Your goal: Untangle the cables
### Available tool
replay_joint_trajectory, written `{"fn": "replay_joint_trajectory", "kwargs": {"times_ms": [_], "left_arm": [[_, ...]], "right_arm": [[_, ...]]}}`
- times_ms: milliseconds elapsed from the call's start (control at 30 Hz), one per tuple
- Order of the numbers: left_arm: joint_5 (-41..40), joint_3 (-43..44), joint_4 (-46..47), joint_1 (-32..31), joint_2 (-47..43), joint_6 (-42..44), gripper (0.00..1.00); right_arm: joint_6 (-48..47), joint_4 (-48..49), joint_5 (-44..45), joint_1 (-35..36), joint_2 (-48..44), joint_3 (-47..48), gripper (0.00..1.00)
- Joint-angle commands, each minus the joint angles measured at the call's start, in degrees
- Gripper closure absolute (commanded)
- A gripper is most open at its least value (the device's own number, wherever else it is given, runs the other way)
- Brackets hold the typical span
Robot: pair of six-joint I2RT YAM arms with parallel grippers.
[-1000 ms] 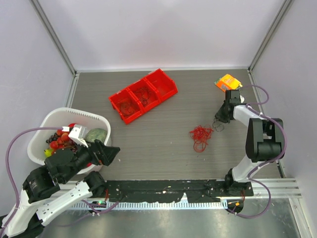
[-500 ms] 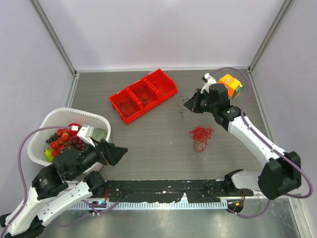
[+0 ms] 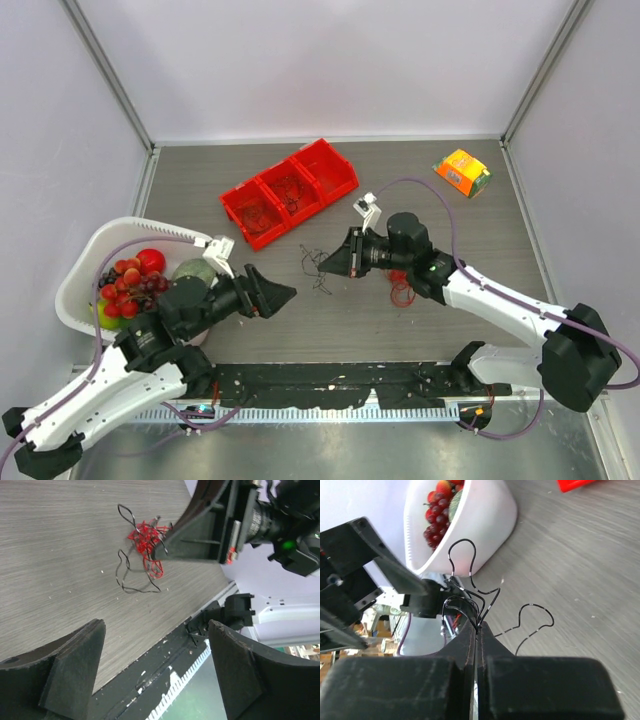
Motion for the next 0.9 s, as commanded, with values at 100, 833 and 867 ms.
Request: {"fn": "replay_joint_trajectory", "kwargs": {"times_ms": [100, 833, 867], "left_arm": [[-5.04, -0.55, 8.97, 0.04, 6.61, -0.55, 0.21], [-10.92, 3.67, 3.45, 0.04, 11.11, 7.54, 1.0], [-11.97, 3.85, 2.05, 0.04, 9.89, 7.71, 1.0]], "right_arm": [[6.38, 11.63, -3.37, 4.09, -0.9, -1.93, 0.99], [-2.63, -4.49, 10.61, 6.9, -2.65, 2.09, 0.99], [-4.5, -12.8, 14.6, 7.25, -2.92, 4.54, 0.99]]}}
